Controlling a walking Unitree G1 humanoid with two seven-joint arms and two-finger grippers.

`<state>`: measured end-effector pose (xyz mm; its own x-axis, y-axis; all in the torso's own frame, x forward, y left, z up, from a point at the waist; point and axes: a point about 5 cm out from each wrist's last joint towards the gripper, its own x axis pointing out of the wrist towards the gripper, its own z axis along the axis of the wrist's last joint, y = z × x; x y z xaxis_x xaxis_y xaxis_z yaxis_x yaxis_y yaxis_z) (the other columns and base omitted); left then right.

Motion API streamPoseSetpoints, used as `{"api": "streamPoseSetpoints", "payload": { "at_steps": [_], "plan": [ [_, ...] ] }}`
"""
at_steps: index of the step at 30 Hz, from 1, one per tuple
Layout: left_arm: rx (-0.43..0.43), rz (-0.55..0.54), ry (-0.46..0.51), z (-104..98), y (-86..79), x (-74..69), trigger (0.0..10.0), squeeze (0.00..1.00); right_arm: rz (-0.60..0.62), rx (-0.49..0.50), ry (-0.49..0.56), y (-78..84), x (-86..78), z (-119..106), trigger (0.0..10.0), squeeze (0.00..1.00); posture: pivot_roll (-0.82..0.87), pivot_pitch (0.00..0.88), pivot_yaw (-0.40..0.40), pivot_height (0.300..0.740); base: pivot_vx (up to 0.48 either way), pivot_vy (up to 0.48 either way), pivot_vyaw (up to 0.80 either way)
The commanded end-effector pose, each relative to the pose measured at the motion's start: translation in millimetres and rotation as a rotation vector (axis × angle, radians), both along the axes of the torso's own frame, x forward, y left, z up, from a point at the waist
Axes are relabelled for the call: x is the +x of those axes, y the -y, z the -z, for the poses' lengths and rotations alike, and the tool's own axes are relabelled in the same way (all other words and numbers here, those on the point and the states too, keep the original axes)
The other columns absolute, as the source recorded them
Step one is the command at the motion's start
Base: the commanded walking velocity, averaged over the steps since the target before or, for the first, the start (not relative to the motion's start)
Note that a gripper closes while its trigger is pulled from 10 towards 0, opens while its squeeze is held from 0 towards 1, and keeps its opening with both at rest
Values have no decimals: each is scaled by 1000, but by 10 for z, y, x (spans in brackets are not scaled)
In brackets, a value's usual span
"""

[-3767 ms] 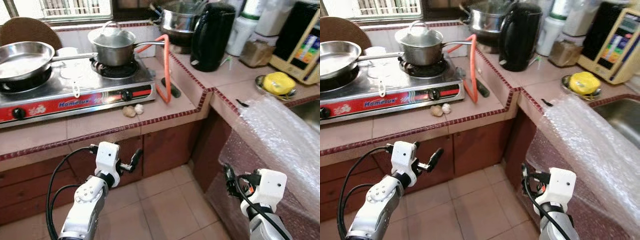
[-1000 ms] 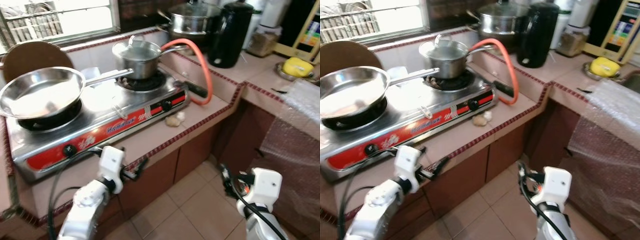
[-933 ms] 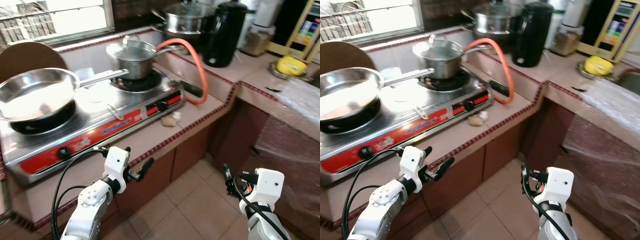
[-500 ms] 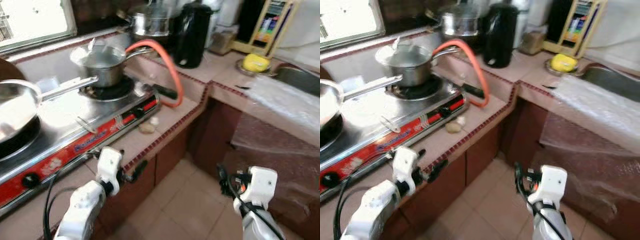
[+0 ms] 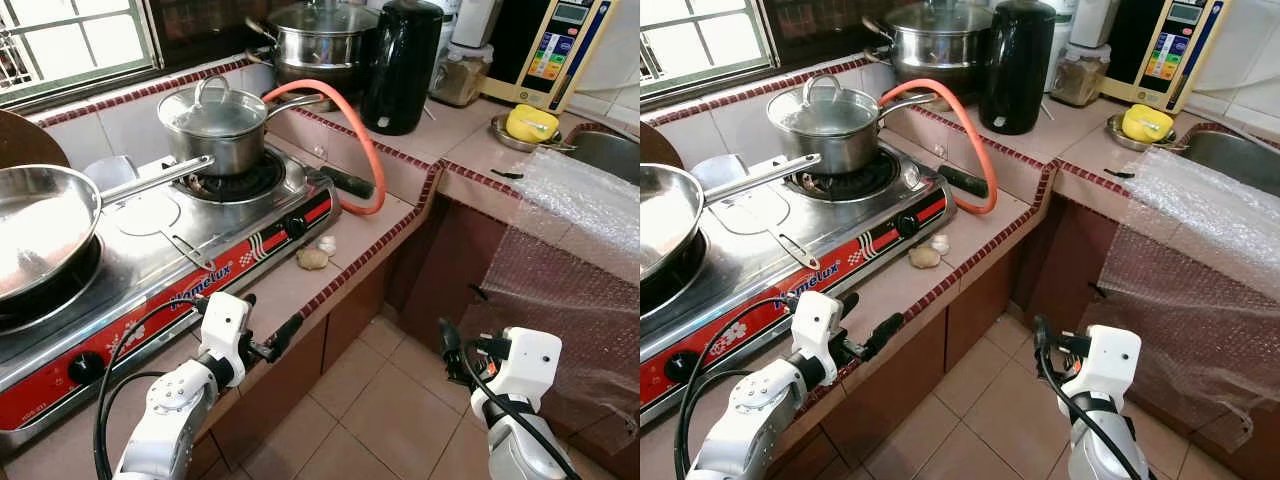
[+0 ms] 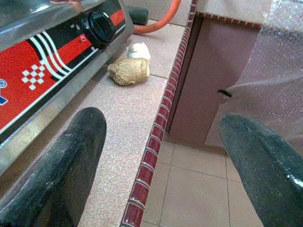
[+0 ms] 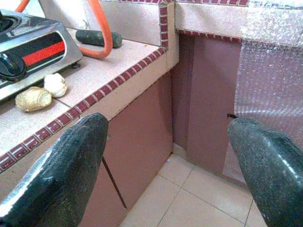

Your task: Kitchen organization

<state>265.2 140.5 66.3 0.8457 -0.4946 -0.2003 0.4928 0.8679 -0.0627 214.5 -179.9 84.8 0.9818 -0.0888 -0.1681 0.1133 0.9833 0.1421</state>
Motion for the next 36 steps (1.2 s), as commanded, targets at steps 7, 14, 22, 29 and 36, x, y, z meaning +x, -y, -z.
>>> {"api": "streamPoseSetpoints", "payload": {
  "at_steps": [7,14,22,29,36],
  "plan": [
    [-11,6,-11,3,31,-33,10000,0,13,4,-25,42,-31,36,10000,0,80,0,-29,740,0,-289,0],
    [-5,19,-16,15,41,-43,10000,0,13,1,-32,46,-49,30,10000,0,78,0,-29,740,0,-346,0],
    [-6,9,-16,14,44,-25,10000,0,36,74,-5,72,-10,-76,10000,0,69,0,-33,740,0,-469,0],
    [-6,14,-20,29,59,-36,10000,0,41,72,-22,85,-38,-38,10000,0,67,0,-34,740,0,-471,0],
    [3,16,-20,38,64,-42,10000,0,33,79,-26,77,-39,-69,10000,0,65,0,-37,740,0,-392,0]
  ]
}}
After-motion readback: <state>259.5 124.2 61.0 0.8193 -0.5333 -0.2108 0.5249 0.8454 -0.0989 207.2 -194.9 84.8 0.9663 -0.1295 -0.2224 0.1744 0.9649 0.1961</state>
